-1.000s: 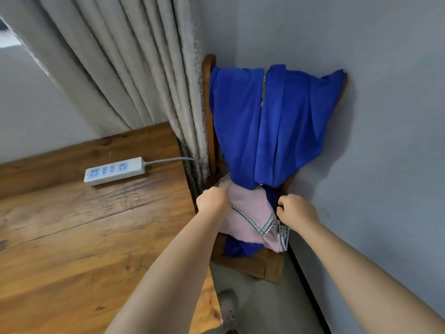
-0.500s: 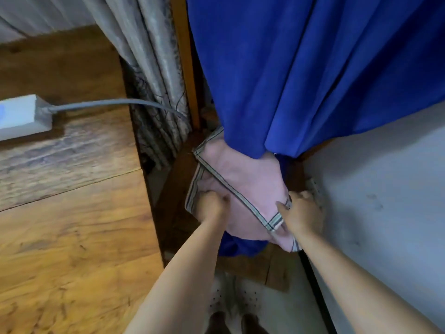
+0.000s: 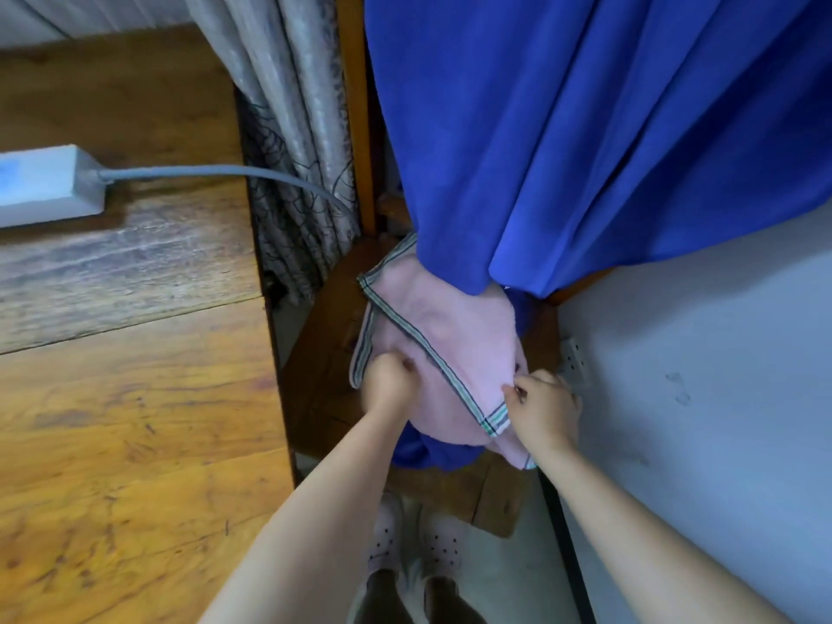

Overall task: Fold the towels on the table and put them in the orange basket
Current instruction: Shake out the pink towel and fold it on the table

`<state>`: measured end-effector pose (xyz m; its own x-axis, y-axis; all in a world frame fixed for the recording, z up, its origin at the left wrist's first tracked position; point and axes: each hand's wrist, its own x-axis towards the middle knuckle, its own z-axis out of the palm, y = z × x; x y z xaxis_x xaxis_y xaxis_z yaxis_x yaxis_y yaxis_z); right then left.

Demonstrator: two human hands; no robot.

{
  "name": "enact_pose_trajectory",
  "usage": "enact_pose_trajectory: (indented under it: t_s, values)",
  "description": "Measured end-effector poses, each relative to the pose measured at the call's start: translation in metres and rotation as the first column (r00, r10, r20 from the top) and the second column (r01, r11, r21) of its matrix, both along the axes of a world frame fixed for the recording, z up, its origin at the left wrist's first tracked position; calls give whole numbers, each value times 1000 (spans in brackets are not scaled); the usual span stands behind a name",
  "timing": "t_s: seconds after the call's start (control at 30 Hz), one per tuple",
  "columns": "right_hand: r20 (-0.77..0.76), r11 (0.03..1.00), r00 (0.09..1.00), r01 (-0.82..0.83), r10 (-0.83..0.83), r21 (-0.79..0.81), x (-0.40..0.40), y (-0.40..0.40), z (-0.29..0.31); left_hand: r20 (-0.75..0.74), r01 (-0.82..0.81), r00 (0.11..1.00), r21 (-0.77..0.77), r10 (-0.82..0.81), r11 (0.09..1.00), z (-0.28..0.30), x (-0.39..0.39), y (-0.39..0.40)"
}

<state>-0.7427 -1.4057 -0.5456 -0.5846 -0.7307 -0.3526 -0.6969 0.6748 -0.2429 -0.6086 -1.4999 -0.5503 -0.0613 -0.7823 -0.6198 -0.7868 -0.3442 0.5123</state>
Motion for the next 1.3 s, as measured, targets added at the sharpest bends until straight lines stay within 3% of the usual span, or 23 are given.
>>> enact_pose_trajectory:
  t_s: [0.13, 0.2, 0.33, 0.43, 0.67, 0.87, 1.0, 1.13, 1.2, 1.3]
  values:
    - [36, 961, 999, 0, 11, -278, 7, 0, 66, -143, 29, 989, -105, -44, 994, 62, 9, 8]
    - [-8, 909, 996, -80, 84, -410, 9, 0, 105, -200, 47, 976, -187, -85, 981, 98, 13, 12]
    - [-151, 733, 964, -263, 217, -627, 20, -14, 188, -309, -13, 946, -342, -100, 939, 187, 21, 15]
    - [-145, 586, 967, -244, 211, -773, 35, -32, 251, -386, -107, 917, -479, -100, 871, 257, 38, 5]
    - [-44, 380, 918, -207, 394, -902, 117, -77, 377, -513, -391, 858, -611, 33, 688, 405, 156, -17]
    - [-67, 259, 869, -219, 490, -941, 225, -105, 424, -499, -467, 860, -684, 108, 561, 440, 286, -7]
    - [-47, 293, 853, -230, 520, -928, 300, -113, 417, -341, -390, 920, -736, 195, 553, 429, 373, -1]
    - [-9, 367, 833, -254, 553, -895, 375, -114, 387, -105, -265, 958, -685, 268, 678, 393, 450, 5]
    - [90, 465, 837, -208, 540, -861, 402, -116, 365, -22, -237, 959, -602, 281, 762, 366, 478, 10]
    - [299, 745, 888, -68, 348, -664, 438, -119, 323, 130, -193, 958, -361, 254, 912, 317, 520, 25]
